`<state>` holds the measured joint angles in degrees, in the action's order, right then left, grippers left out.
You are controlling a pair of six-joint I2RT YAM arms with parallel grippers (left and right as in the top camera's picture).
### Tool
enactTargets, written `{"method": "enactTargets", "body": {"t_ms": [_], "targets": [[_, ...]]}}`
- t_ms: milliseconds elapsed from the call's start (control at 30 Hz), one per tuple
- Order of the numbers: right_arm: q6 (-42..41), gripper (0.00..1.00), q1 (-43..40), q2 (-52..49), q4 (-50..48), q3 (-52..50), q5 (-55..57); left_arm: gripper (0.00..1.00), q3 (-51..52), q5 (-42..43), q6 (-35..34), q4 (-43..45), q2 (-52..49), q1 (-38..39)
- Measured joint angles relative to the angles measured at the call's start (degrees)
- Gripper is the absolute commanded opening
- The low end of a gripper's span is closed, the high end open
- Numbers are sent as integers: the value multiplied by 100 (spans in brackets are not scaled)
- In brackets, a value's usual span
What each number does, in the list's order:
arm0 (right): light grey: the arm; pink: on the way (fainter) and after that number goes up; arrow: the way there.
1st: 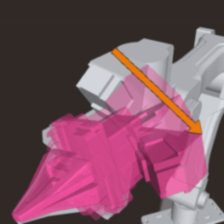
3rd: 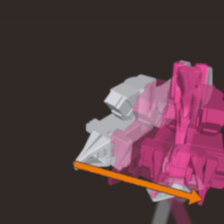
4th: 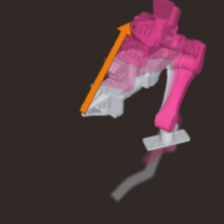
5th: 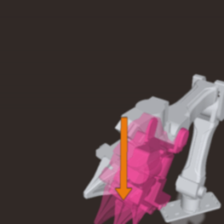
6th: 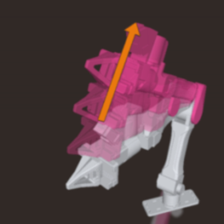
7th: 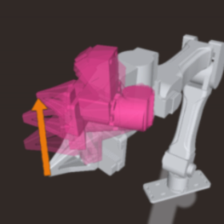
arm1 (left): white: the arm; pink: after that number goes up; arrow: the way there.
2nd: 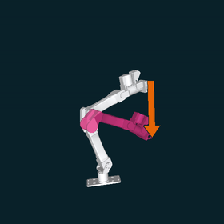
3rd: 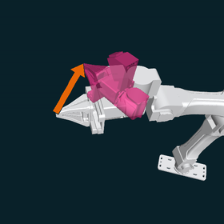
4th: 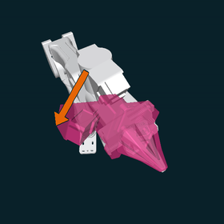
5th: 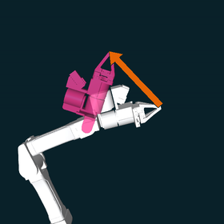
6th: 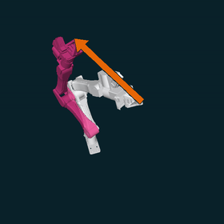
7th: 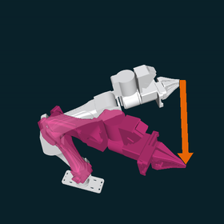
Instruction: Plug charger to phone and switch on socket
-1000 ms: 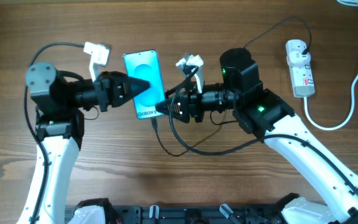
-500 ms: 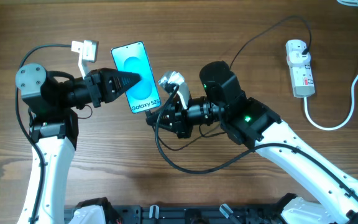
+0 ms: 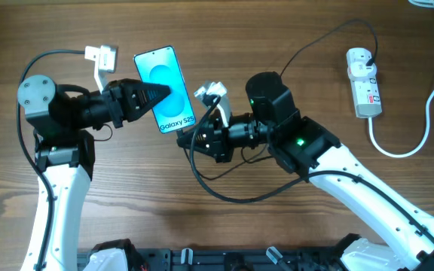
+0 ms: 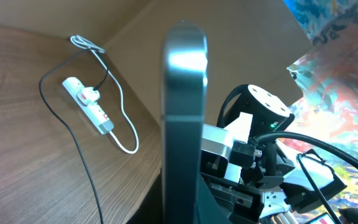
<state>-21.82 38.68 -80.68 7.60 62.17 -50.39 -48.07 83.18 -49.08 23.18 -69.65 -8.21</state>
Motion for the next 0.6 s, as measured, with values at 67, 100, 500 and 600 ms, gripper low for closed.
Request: {"method": "enactTargets", "body": {"t_ms": [67, 100, 500, 600], "targets": [[-2, 5, -42, 0, 4, 2, -35, 4, -11, -59, 37, -20, 0, 35], [-2, 5, -68, 0, 26, 13, -61, 4, -11, -118, 39, -15, 0, 79], [398, 4, -190, -50, 1178, 400, -120, 4, 474, -811, 199, 66, 516, 400], [417, 5, -203, -50, 1193, 400, -101, 4, 472, -905, 232, -63, 516, 442]]}}
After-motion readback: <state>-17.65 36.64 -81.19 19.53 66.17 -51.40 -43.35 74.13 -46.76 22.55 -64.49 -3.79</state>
